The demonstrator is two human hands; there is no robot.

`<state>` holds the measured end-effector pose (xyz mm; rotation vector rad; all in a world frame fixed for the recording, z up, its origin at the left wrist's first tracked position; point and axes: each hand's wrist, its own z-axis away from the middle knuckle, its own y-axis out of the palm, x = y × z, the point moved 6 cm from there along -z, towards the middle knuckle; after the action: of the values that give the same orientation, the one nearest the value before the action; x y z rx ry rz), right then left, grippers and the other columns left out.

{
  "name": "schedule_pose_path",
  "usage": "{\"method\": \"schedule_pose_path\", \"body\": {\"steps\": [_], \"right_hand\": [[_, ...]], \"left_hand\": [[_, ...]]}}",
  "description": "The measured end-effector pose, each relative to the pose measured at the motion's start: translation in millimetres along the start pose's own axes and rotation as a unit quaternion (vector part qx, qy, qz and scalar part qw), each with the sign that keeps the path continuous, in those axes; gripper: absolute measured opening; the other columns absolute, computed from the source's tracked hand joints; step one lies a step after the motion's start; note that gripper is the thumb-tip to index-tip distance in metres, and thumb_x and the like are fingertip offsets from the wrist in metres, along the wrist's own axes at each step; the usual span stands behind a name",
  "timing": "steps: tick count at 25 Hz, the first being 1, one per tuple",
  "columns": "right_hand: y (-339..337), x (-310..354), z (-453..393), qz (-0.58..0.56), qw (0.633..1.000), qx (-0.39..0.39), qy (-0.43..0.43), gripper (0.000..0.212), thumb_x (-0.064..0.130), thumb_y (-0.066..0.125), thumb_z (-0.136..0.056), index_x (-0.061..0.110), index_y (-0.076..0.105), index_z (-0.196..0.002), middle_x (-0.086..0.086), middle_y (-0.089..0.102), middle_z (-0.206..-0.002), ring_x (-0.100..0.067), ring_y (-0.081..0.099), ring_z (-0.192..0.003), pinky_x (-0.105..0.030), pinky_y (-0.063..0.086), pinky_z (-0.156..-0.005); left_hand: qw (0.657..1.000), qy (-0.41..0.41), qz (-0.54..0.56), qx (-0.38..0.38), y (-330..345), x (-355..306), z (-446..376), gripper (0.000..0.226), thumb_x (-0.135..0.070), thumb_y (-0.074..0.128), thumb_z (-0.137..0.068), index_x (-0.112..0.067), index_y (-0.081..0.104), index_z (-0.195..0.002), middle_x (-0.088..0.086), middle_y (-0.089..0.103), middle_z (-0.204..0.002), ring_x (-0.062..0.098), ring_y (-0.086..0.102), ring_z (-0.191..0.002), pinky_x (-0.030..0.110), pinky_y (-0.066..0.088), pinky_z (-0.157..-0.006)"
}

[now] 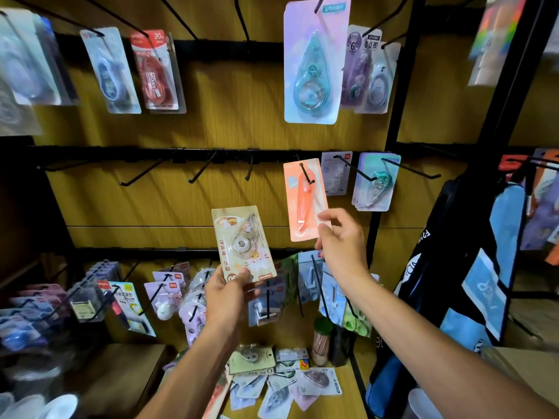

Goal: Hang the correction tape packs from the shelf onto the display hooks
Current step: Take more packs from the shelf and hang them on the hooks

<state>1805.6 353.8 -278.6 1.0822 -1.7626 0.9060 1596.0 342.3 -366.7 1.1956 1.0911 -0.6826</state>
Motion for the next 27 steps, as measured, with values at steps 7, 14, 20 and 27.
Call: {"method": "schedule_pose_path", "body": {"steps": [7,14,20,27], "right_hand": [[49.9,-3.6,-79.1,-0.003,0.989,0.032,0.146,0.038,0.003,0.042,-0.097,0.023,0.065,-0.120,-0.004,0.064,-0.075,-0.010,0.048,-0.056,-0.023,0.041,-0.046],[62.2,-37.1,-54.9,-0.020,0.952,0.183,0.246,0.057,0.008,0.056,-0.096,0.034,0.042,-0.145,-0.008,0.058,-0.130,-0.030,0.063,-0.105,-0.037,0.060,-0.069],[57.7,-8.2,-33.1,0.142,0.960,0.241,0.027,0.045,0.027,0.062,-0.095,0.036,0.048,-0.137,0.008,0.058,-0.114,-0.006,0.058,-0.092,-0.030,0.055,-0.072],[48.4,23.3,-7.2,0.297,0.900,0.283,-0.148,0.014,0.029,0.067,-0.090,0.025,0.073,-0.079,0.010,0.070,-0.078,-0.007,0.064,-0.074,-0.033,0.051,-0.072]], "left_hand": [[1.000,0.015,-0.028,0.003,-18.8,-8.5,-26.5,0.018,-0.002,0.054,-0.096,-0.014,0.059,-0.109,0.012,0.071,-0.103,0.023,0.069,-0.078,0.025,0.057,-0.056],[0.992,0.044,-0.121,0.002,-34.7,-24.0,-36.8,0.012,-0.003,0.062,-0.092,-0.011,0.057,-0.099,0.006,0.071,-0.093,0.017,0.069,-0.074,0.023,0.053,-0.055],[0.972,0.125,-0.190,0.061,-17.9,-61.4,-30.0,0.013,-0.002,0.067,-0.088,-0.012,0.065,-0.080,-0.008,0.071,-0.068,0.004,0.066,-0.064,0.017,0.049,-0.056],[0.967,0.164,-0.166,0.106,-7.3,-96.3,-13.5,0.012,-0.004,0.068,-0.088,-0.008,0.069,-0.099,0.007,0.075,-0.095,0.020,0.072,-0.086,0.030,0.058,-0.066]]}}
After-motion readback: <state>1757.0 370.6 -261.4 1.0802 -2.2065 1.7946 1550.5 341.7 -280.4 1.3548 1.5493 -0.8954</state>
